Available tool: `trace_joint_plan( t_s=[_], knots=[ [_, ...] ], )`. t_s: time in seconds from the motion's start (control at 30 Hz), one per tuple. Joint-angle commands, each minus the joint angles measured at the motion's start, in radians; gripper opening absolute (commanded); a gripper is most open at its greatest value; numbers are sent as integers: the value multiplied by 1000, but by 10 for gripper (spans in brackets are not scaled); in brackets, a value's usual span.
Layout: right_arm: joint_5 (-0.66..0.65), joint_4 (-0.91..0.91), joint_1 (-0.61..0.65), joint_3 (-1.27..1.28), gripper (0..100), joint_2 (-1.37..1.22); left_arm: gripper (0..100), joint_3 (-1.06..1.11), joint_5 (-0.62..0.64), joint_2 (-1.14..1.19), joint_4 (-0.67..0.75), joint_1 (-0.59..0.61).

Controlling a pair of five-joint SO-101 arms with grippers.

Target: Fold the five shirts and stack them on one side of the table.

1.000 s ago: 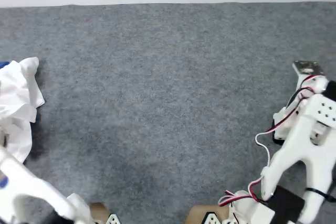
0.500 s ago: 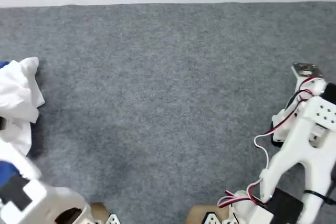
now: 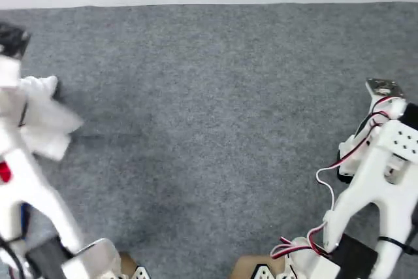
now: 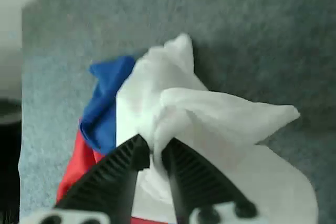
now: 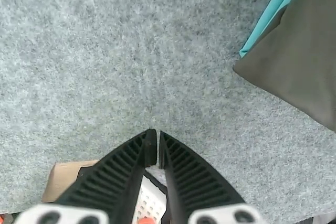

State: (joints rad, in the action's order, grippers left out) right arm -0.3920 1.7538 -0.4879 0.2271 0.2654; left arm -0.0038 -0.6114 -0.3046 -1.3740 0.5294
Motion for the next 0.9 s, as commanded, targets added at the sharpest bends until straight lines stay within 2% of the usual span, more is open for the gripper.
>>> trace_joint_plan(
  t_s=[0.0, 0.1, 0.17, 0.3, 0.47, 0.53, 0.67, 0.73, 0.87],
  knots=[
    [8, 42, 13, -11, 10, 85, 5, -61, 152, -152, -23, -249],
    [5, 42, 15, -9, 10, 153, 6, -61, 262, -181, -23, -453],
    [3, 42, 15, -8, 10, 202, 6, -61, 316, -180, -18, -543],
    [2, 42, 15, -8, 10, 274, 6, 1, 404, -137, -18, -598],
    [2, 42, 44, -6, 10, 292, 8, 130, 411, -5, -21, -509],
    [2, 42, 82, -6, 12, 291, 25, 170, 377, 55, -23, -454],
    [6, 41, 214, -6, 14, 289, 147, 214, 324, 150, -23, -350],
    [8, 41, 286, -6, 14, 289, 164, 214, 308, 181, -23, -295],
    [8, 41, 394, -6, 14, 277, 164, 214, 190, 199, -23, -192]
  ],
)
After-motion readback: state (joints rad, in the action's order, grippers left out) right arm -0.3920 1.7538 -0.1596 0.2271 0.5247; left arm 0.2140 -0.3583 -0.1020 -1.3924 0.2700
